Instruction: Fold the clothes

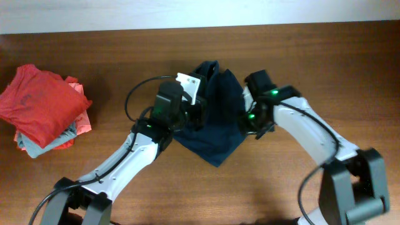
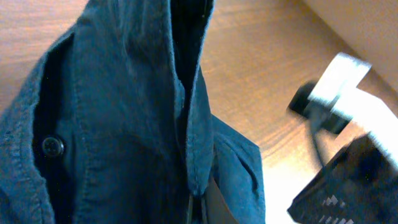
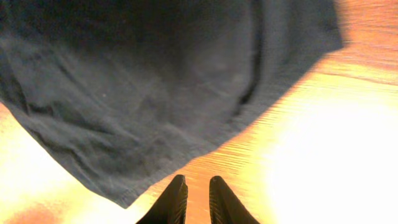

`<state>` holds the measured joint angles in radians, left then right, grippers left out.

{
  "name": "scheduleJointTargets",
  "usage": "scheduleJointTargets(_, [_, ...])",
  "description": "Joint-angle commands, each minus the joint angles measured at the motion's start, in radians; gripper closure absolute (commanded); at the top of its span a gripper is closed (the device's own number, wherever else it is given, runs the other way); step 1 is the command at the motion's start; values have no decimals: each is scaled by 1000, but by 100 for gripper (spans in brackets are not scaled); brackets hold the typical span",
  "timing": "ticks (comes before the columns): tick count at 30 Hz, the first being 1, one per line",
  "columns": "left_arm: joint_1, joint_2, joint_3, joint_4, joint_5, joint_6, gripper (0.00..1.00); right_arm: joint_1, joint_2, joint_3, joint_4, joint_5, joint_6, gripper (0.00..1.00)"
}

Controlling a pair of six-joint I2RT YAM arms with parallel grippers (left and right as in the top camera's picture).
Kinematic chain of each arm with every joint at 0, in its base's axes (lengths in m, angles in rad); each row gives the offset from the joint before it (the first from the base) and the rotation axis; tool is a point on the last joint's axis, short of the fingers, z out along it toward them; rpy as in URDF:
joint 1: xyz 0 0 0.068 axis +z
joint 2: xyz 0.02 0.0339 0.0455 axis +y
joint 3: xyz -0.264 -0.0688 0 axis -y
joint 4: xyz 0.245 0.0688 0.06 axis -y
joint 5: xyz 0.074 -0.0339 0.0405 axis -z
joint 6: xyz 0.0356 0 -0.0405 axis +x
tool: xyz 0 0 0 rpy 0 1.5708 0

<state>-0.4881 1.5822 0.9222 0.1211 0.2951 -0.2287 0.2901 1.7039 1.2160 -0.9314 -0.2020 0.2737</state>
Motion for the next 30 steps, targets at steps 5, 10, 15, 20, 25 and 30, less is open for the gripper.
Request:
scheduleJointTargets(5, [-96,76,19,-1,3,-2,99,-38,-56,1,-40,32,-6,81])
scheduleJointTargets(10, [-156,146,19,4,3,-2,87,-37,-56,1,-51,79,17,81])
scheduleJointTargets(15, [-211,169,19,22,5,-2,56,-37,-56,1,-61,109,24,77])
scheduleJointTargets(20, [-223,155,19,20,2,83,36,-37,-56,1,-69,109,23,71])
scheduleJointTargets(25, [-127,63,19,-42,-83,111,36,-37,-56,1,-64,109,23,58])
scheduleJointTargets(30, [29,-10,19,-106,-146,114,36,-45,-55,0,33,109,23,43])
